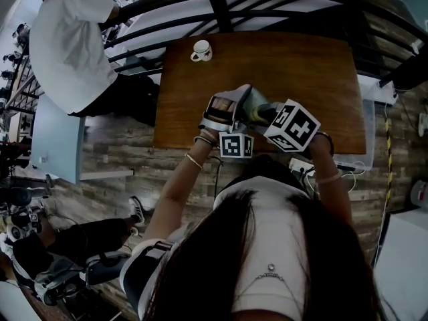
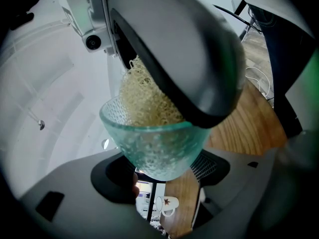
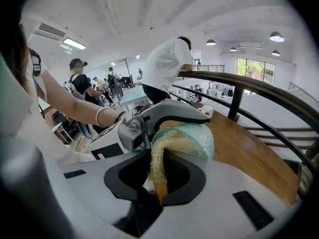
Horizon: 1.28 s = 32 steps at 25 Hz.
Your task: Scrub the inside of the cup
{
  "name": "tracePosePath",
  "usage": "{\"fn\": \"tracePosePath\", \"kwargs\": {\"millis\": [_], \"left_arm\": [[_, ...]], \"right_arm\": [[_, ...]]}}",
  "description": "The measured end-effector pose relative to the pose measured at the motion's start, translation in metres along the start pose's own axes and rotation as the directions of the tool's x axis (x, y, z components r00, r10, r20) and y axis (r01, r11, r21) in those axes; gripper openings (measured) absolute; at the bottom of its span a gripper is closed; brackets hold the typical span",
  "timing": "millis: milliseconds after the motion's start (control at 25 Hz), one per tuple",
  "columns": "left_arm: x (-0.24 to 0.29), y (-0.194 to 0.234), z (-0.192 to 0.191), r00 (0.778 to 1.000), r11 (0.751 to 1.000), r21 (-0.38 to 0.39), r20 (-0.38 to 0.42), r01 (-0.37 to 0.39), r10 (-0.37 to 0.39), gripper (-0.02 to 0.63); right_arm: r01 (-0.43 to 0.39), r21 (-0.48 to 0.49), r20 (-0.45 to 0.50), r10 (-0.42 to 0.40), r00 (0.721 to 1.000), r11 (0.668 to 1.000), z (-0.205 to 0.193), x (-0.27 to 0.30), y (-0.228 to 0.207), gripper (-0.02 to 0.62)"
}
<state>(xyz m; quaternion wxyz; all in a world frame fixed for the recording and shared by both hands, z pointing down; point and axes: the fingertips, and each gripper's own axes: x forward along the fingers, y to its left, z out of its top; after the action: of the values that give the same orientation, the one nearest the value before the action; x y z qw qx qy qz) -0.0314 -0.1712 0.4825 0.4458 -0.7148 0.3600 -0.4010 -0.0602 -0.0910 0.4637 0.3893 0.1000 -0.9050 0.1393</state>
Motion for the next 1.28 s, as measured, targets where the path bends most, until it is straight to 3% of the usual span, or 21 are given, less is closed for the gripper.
{"fn": "tracePosePath", "kwargs": {"millis": [240,640,960,1280], "left_arm": [[0.0,0.004,-0.003,1.0,0.999,-0.025,0.008,-0.022,0.022,0.339],[-0.002,0.012,-0.007,0.998,0.997,-0.051,0.003,-0.058,0.058,0.339],[-0.004,0.021,-0.003,0.996,0.993,-0.08,0.006,-0.089,0.089,0.339],[-0.003,0.025,0.002,0.994,0.991,-0.084,0.01,-0.105,0.106,0.339]], "right_arm": [[-0.075,0.094,0.099,0.066,0.993,0.993,0.007,-0.003,-0.001,0.083],[-0.196,0.23,0.268,0.132,0.954,0.953,0.023,-0.011,-0.002,0.081],[-0.35,0.349,0.453,0.17,0.875,0.869,0.034,-0.026,-0.006,0.083],[-0.459,0.4,0.568,0.178,0.803,0.793,0.038,-0.039,-0.011,0.083]]}}
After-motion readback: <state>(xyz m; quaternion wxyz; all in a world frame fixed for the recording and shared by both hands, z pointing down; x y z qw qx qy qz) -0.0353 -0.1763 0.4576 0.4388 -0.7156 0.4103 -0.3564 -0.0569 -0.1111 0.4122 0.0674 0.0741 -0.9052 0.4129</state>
